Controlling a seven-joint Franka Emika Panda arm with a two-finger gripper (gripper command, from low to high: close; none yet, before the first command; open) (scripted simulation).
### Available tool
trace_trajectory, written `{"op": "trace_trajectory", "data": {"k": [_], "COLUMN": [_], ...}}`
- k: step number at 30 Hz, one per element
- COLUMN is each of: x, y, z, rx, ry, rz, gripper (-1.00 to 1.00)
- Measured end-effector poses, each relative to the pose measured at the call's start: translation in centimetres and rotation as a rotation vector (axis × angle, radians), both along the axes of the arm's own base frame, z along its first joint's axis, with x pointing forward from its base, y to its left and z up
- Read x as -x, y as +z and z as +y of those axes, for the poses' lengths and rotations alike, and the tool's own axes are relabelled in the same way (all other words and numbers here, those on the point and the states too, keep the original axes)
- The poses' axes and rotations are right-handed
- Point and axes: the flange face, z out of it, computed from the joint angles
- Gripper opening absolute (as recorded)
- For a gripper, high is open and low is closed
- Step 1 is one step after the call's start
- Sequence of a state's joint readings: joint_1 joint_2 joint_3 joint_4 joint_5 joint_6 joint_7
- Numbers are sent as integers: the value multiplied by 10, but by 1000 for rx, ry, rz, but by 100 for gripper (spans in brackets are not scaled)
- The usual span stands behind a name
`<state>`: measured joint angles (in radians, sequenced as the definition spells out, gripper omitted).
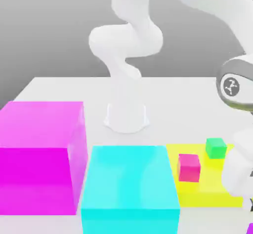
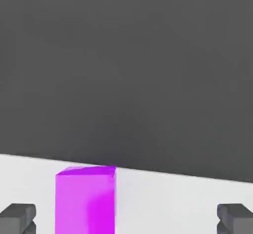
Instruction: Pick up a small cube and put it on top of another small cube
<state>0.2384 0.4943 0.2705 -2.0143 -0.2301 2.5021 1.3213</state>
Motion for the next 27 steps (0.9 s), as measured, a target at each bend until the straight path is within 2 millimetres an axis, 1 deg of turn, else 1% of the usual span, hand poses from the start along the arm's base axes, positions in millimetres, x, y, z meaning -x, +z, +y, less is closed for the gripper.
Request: {"op": "trace_trajectory", "data": {"k": [2, 4, 5, 10, 11, 12, 13, 15, 16, 18, 21, 27], "x": [3, 4, 5, 5, 5, 5, 4, 5, 8, 26, 58, 126], "y": [-33, -67, -77, -77, -83, -77, -66, -36, -23, -4, 19, 54], "z": [6, 8, 8, 8, 8, 8, 9, 9, 9, 14, 20, 20], "rx": [0, 1, 1, -1, 0, -1, -1, -1, -1, -3, -4, -3], "ry": [2, 2, 3, 2, 3, 3, 2, 2, 16, 93, 227, 497], "rz": [17, 22, 23, 22, 23, 23, 23, 23, 24, 26, 29, 32], "gripper": [0, 0, -100, -100, -100, -100, -100, -100, -100, -100, -100, -100]}}
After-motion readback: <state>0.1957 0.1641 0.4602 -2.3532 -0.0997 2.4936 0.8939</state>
